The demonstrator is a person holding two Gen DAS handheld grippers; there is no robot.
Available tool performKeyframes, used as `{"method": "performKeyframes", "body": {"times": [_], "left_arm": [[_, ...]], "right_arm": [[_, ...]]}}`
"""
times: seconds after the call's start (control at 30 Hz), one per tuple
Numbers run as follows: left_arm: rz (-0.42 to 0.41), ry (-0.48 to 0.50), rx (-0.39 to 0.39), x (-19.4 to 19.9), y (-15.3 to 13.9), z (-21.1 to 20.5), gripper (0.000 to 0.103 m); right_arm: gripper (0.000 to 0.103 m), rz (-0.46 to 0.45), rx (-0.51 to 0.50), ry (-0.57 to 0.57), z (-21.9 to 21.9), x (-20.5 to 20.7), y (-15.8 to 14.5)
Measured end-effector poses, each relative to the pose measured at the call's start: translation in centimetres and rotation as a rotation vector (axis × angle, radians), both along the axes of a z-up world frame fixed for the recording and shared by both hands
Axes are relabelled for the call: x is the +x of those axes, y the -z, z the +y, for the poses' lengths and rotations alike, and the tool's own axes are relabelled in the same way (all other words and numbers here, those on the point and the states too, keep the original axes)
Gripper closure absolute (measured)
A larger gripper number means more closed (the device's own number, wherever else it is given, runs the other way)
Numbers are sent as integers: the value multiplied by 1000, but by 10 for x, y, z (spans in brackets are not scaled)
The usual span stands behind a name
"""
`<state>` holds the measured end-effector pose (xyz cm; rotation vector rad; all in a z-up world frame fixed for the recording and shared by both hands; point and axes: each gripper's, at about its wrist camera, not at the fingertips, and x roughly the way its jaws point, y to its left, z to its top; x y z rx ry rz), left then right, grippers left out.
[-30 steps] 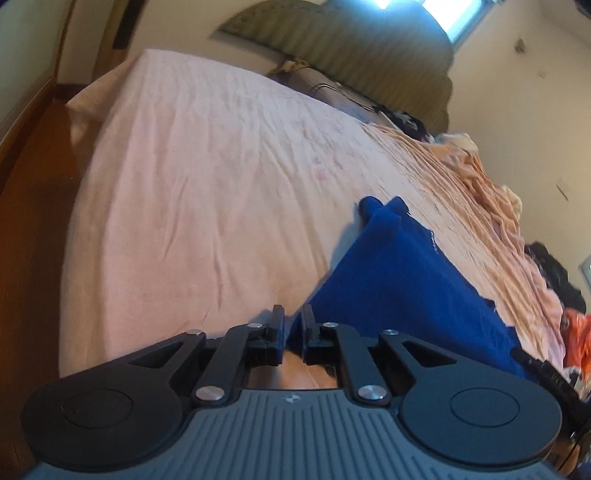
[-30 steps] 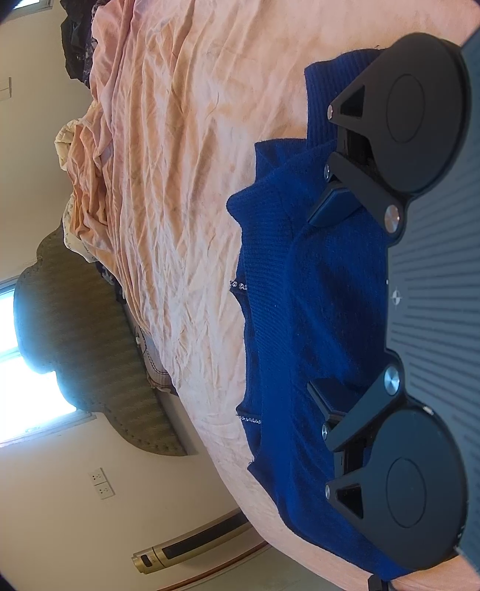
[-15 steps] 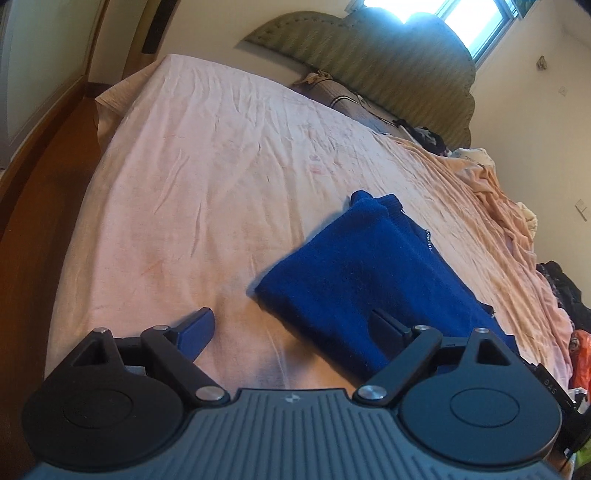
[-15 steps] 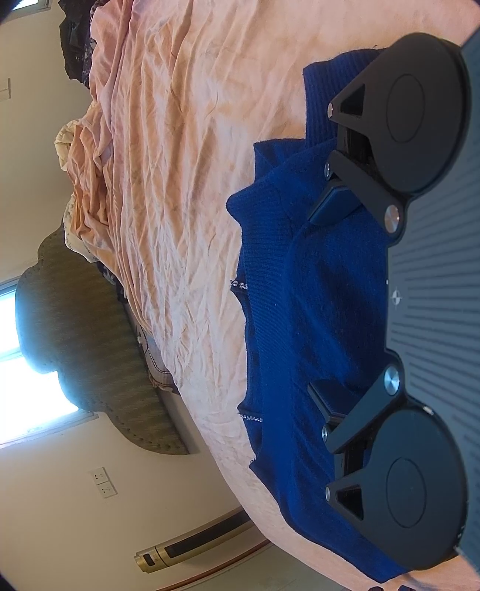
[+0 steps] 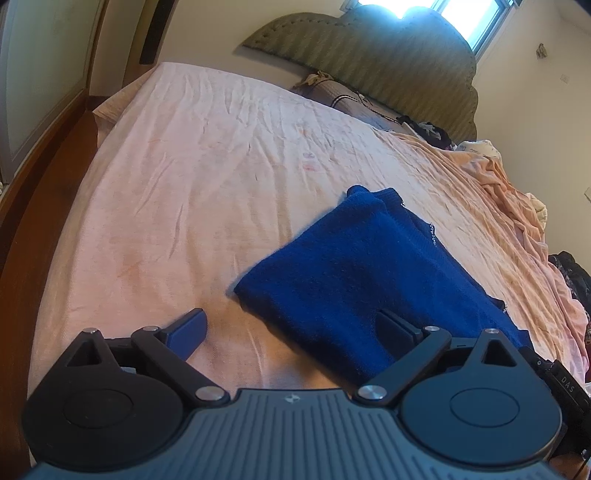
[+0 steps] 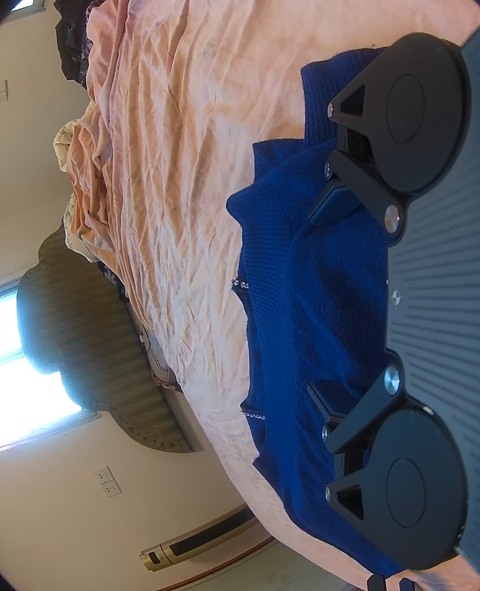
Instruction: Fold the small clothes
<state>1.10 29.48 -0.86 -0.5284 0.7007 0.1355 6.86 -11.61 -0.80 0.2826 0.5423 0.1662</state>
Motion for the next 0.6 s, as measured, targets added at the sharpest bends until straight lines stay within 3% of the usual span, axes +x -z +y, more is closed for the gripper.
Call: {"method": "performKeyframes", "body": {"times": [0.27,0.33,0.4,0.53,0.6], "left_arm": [[-4,-5,16,2,0,-4,2],[-18,-16,-23,3,0,-1,1],[-65,-40,-147,1,4,11,1],[-156,-95,-472,-2,19,38,2],[-213,-120,-587,-6,24,47,2]], "right_arm": [[11,0,0,1,-1,0,0],[11,-1,0,1,-1,-1,0],[11,-1,0,1,-1,-1,0],[11,-2,2,2,-2,-1,0],[11,-2,2,1,-2,-1,0]]}}
